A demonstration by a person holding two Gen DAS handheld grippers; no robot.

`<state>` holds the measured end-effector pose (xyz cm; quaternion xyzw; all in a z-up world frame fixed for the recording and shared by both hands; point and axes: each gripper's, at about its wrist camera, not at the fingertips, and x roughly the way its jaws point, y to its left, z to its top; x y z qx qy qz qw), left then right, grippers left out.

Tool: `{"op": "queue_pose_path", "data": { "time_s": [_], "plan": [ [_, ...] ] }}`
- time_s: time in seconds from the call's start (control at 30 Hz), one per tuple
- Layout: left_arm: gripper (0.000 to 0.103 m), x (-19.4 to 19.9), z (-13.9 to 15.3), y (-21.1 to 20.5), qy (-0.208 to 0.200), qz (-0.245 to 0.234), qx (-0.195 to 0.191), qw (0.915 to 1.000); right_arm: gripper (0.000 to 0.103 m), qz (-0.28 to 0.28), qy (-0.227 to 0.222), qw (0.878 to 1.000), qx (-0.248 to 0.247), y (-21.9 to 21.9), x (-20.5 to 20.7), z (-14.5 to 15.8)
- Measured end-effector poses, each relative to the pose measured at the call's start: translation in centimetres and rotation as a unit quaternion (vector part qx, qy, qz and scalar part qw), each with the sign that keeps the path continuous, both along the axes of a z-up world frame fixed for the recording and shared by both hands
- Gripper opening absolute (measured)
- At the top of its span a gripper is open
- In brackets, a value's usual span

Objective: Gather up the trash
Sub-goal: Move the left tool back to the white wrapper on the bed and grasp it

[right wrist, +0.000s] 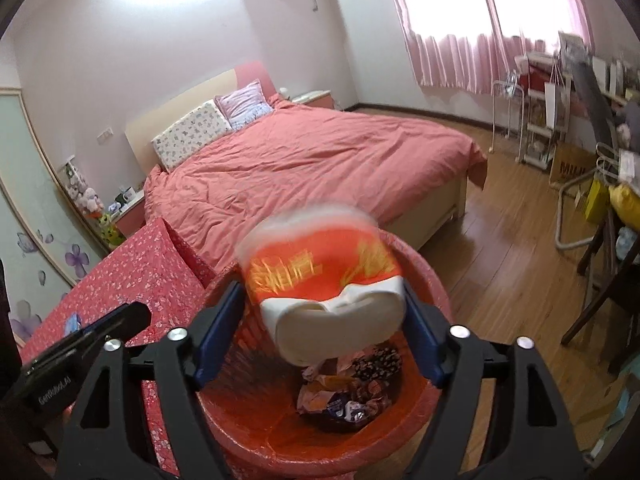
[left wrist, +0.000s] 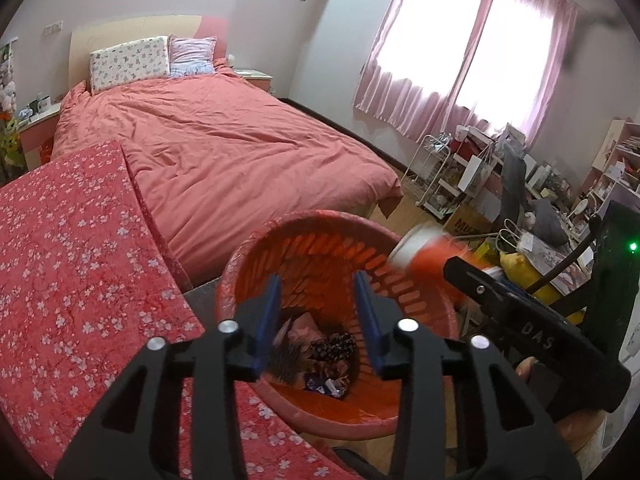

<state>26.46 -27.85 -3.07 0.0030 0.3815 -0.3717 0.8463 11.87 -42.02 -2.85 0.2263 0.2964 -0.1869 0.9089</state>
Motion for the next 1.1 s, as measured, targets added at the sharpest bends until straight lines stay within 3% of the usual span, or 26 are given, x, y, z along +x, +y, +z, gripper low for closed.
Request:
{"op": "queue_pose_path", "data": {
  "time_s": [0.13,0.3,0.53,0.67,0.97,1.03,1.1],
  "plan": [
    [0.048,0.5,-0.3,1.5,-0.001,0.021,0.011,0.9997,0.083,-0.004,0.004,1.0,-0.007,0.3,-0.3,0.1],
    [0.059,0.7,-0.3,5.1,-0.031,0.057,0.045,0.9969,0.083,-0.009,0.007,0.999,-0.037,1.2,-0.5,1.0],
    [0.067,1.0,-0.3,12.3,-0.05,0.126,0.094,0.9863,0.083,0.009,0.01,0.997,-0.076,4.2,0.1,1.6],
    [0.072,1.0,-0.5,17.5,-0.057,0.173,0.112,0.9768,0.083,0.036,0.016,0.996,-0.081,6.6,0.9,1.5],
    [0.072,1.9,-1.1,31.1,-0.052,0.3,0.149,0.9409,0.083,0.099,0.027,0.991,-0.086,12.3,2.4,1.2],
    [0.072,2.4,-1.6,33.2,-0.04,0.317,0.153,0.9353,0.083,0.111,0.03,0.99,-0.085,13.6,2.7,1.1],
    [0.071,2.9,-2.2,34.9,-0.02,0.322,0.145,0.9353,0.083,0.121,0.033,0.989,-0.083,14.7,3.0,1.0]
  ]
}}
